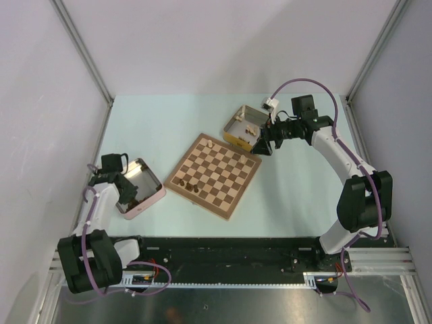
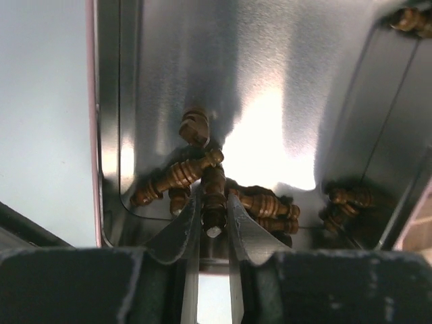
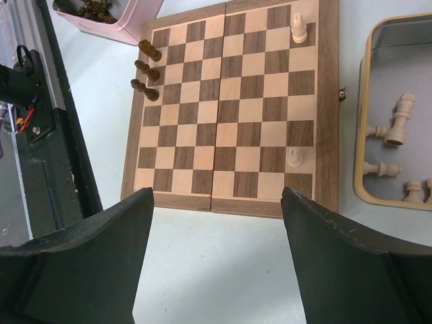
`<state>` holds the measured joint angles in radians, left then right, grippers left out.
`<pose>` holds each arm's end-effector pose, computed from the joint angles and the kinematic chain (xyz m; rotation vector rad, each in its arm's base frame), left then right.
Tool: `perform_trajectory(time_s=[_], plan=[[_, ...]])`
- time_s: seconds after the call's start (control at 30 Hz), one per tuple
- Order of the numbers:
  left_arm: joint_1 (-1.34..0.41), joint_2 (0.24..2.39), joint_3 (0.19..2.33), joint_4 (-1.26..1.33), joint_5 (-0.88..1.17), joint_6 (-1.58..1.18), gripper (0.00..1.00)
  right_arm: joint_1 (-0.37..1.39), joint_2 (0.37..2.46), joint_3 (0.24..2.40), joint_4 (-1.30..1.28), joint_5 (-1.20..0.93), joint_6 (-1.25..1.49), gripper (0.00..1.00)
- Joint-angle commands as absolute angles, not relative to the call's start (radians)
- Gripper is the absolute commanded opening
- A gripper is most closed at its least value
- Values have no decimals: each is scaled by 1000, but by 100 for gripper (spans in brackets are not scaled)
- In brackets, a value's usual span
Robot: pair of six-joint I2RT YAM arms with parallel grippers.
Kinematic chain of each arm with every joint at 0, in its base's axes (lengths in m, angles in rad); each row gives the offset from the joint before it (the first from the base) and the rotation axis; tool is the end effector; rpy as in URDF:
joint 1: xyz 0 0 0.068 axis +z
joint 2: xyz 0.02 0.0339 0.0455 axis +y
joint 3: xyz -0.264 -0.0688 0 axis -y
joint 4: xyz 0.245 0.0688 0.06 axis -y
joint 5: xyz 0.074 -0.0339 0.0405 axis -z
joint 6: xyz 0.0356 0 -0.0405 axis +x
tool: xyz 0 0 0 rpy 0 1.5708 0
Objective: Set up the chess pieces on the board
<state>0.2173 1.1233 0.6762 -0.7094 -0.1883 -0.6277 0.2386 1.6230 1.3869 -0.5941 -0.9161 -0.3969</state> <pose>0.1904 0.0489 0.1999 -1.1542 2.4368 0.1338 0.3340 0.1103 0.3076 -1.0673 1.9222 0.9950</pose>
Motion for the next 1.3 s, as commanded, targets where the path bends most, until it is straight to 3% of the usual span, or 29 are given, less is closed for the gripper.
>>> perform_trajectory(time_s=[0.0,0.47,1.27], plan=[[225,1033,721,-692,-121,-577,7,233,1615,1384,-592,-934,-410,81],[146,897,862,-687,204,-332,1,245,1605,1384,-592,-910,-422,81],[-678,936,983,-672,-123,-434,0,327,1601,1384,-603,-850,-465,81]])
